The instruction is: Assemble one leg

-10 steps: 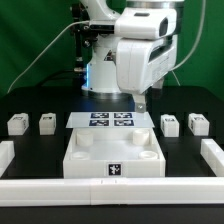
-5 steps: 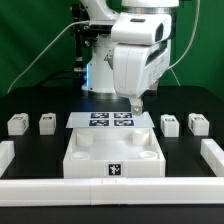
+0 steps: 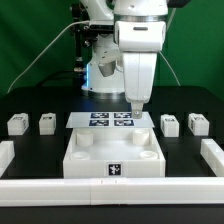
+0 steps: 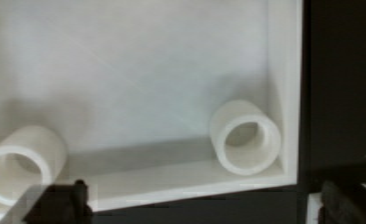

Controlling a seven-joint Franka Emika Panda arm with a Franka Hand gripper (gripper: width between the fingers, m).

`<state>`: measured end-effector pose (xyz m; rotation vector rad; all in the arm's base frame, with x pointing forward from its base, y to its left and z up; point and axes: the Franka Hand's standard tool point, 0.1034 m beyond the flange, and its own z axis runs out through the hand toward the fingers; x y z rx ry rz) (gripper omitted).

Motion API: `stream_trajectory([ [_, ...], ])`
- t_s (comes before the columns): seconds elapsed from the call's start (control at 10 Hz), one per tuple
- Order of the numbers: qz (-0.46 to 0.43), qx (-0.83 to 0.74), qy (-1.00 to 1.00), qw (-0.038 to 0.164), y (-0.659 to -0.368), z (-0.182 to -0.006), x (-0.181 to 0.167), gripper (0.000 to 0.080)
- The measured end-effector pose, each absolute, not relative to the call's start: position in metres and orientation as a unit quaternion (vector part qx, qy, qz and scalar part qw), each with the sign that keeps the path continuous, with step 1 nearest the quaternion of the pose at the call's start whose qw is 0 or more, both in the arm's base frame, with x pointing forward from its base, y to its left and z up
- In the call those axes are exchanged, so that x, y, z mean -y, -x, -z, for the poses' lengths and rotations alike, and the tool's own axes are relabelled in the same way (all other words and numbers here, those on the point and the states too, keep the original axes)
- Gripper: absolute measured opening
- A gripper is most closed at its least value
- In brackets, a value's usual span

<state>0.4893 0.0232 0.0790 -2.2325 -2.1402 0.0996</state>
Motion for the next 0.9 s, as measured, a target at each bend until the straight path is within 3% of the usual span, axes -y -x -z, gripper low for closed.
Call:
stream_trajectory([
  [0.7,-0.052,0.694,0.716,0.051,-0.476,-0.041,-0.002,0.0650],
  [0.9,-0.051,0.694,0.716,0.051,-0.476,-0.042,-0.002,0.0650],
])
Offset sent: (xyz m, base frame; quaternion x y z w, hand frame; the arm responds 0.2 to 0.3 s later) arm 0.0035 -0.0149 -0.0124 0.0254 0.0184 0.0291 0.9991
